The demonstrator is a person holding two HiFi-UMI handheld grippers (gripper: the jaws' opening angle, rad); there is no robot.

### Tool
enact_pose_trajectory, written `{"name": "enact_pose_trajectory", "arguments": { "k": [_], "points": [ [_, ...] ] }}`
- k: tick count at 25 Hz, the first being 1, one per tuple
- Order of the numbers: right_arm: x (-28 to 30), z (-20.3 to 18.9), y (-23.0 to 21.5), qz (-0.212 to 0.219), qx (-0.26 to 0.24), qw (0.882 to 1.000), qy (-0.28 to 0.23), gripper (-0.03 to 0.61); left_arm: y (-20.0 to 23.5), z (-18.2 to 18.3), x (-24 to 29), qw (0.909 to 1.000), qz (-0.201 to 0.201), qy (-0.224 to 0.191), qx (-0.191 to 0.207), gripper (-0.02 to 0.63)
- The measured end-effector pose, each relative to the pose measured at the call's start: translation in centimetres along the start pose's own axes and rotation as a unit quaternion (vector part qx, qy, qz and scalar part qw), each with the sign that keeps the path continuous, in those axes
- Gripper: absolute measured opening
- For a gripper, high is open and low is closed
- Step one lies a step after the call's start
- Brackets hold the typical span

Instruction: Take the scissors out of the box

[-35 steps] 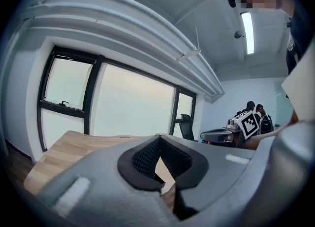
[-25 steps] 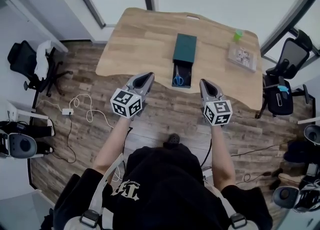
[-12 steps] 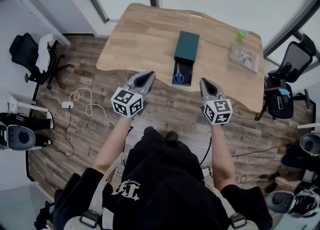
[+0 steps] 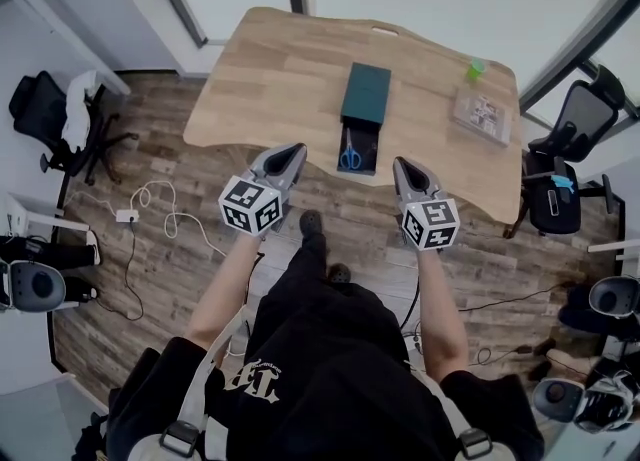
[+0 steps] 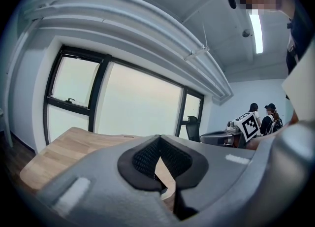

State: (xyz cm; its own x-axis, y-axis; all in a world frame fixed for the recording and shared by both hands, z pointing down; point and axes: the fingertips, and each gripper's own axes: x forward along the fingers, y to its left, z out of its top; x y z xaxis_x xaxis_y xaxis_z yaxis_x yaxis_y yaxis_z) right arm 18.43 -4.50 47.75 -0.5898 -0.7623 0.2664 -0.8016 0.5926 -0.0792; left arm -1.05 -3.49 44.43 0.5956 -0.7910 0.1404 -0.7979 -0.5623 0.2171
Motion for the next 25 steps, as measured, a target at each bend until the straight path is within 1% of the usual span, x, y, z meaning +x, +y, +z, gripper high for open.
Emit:
{"name": "enact_pose_trajectory", "arguments": {
  "k": [10,25],
  "points": [
    [3.7,0.4,-1.7,-0.011,0.003,1.000,0.014,0.005,3.4,0.8,4.5,0.9997,-0.020,0.005,-0.008,0.000],
    [11.7,1.8,-5.9,-0.040,0.013,0.999,0.020,0.005,10.2,2.2,12.6,0.9983,-0.054,0.018,-0.009,0.000]
  ]
}}
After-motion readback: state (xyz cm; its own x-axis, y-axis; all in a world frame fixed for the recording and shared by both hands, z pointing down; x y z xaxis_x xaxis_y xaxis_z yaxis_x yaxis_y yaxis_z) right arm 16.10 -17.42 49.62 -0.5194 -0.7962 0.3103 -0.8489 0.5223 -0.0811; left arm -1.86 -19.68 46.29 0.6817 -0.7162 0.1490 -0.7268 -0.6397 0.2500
